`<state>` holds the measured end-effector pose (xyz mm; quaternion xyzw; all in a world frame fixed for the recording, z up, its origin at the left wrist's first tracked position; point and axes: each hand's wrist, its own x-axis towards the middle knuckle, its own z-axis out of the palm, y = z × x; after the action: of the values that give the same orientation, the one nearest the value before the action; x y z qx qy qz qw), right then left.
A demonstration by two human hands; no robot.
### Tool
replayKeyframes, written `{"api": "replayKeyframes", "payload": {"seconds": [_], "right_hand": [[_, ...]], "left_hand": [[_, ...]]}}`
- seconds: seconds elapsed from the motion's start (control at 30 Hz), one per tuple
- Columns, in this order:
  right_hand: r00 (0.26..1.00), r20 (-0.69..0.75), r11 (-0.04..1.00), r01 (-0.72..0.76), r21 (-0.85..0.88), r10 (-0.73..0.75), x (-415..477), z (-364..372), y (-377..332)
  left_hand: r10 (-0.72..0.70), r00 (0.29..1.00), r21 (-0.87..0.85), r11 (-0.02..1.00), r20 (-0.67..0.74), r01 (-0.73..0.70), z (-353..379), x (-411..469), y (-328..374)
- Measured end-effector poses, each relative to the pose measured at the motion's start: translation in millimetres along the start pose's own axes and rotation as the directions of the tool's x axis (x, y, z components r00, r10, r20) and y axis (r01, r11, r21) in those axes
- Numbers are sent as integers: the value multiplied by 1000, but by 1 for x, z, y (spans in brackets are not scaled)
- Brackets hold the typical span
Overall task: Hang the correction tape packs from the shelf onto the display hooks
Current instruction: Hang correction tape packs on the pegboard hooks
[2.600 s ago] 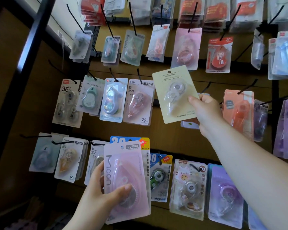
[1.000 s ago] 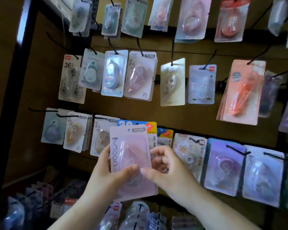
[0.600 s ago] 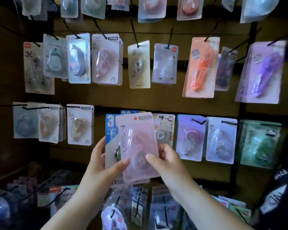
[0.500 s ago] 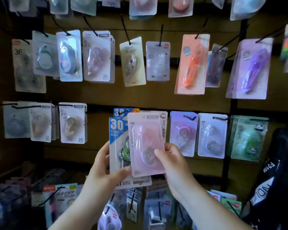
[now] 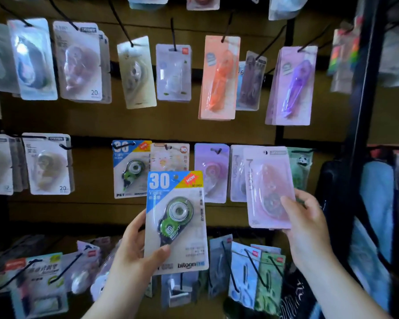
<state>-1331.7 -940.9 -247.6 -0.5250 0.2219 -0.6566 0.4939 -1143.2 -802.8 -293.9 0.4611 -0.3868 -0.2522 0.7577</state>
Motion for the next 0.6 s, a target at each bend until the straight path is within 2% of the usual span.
{"api": "replayKeyframes", "payload": {"seconds": [0.13, 0.3, 0.6], "right_hand": [[999, -18, 997, -52, -56, 51, 10, -13, 6], [999, 15, 999, -32, -1, 32, 13, -12, 6], [1000, 4, 998, -16, -62, 16, 26, -7, 12]], "left_hand": [[-17, 1000, -3, 1000, -23, 17, 9, -3, 5], [-27, 999, -7, 1000, -19, 27, 8, -5, 7], [-28, 999, 15, 999, -17, 29, 4, -3, 6]]}}
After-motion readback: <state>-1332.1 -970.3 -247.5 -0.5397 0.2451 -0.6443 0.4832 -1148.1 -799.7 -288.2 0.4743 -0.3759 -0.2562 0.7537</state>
